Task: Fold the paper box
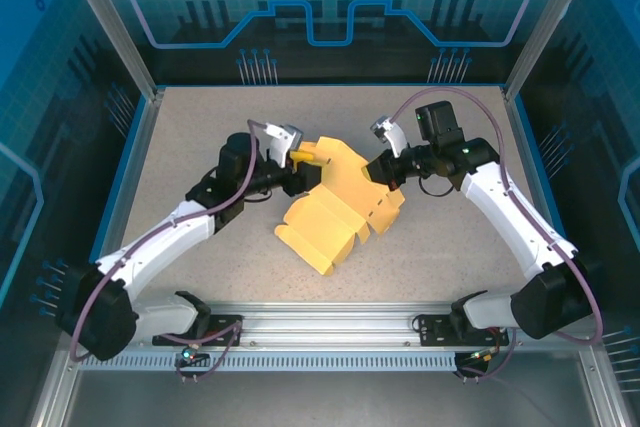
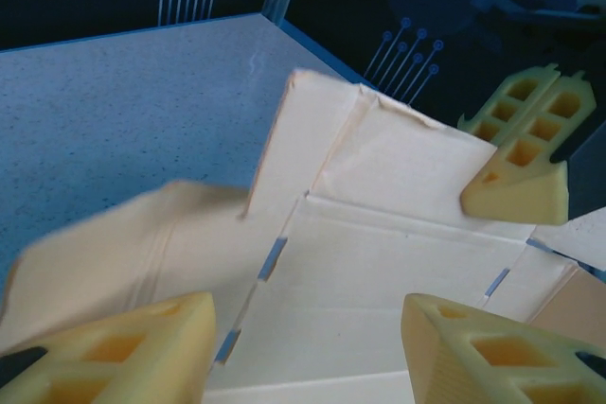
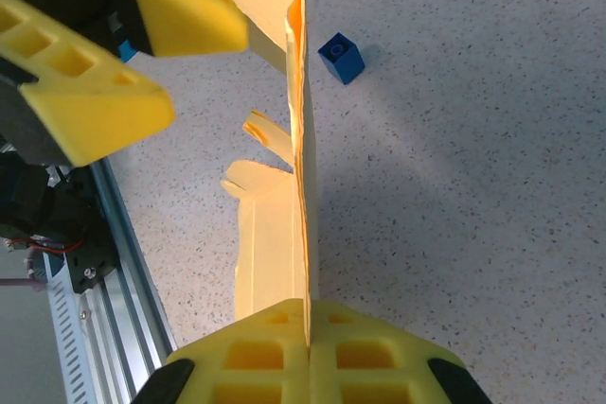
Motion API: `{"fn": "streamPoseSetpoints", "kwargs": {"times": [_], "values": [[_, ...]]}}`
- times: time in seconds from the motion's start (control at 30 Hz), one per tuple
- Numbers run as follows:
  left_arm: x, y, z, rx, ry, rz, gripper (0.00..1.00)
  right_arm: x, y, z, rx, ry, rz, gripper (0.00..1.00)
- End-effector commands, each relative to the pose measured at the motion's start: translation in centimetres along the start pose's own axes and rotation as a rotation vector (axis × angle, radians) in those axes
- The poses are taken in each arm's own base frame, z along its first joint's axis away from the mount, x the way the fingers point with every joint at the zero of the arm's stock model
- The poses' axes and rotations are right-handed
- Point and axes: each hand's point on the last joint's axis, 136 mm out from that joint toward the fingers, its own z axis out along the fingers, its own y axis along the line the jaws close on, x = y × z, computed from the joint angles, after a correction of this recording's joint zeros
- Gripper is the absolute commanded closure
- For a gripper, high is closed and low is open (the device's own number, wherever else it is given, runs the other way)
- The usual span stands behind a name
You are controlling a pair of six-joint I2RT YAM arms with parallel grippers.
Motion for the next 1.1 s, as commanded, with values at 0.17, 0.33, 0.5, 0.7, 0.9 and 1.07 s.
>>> {"fn": "streamPoseSetpoints", "kwargs": {"times": [0.17,0.33,0.5,0.7,0.9,1.07], "values": [[-2.8,-1.4,0.7,0.168,0.011,-0.064,0.46,-0.3,0.7,-0.3,-0.050,-0.005,0.007,1.00],[-3.6,-2.7,0.9,0.247,0.008,-0.066,0.59,-0.2,0.5,0.1,-0.054,-0.002,0.022,1.00],[-3.7,-3.6,0.7,0.290,0.013,-0.048,0.73,-0.1,0.2,0.4,-0.051,0.001,0.036,1.00],[-2.8,-5.3,0.8,0.305,0.042,0.018,0.72,-0.3,-0.1,0.5,-0.043,-0.001,0.065,1.00],[-1.8,-5.4,2.1,0.287,0.079,0.027,0.64,-0.3,0.2,1.0,-0.057,0.006,0.067,1.00],[-1.8,-4.6,2.2,0.239,0.076,0.030,0.60,0.1,0.0,0.9,-0.043,0.020,0.052,1.00]]}}
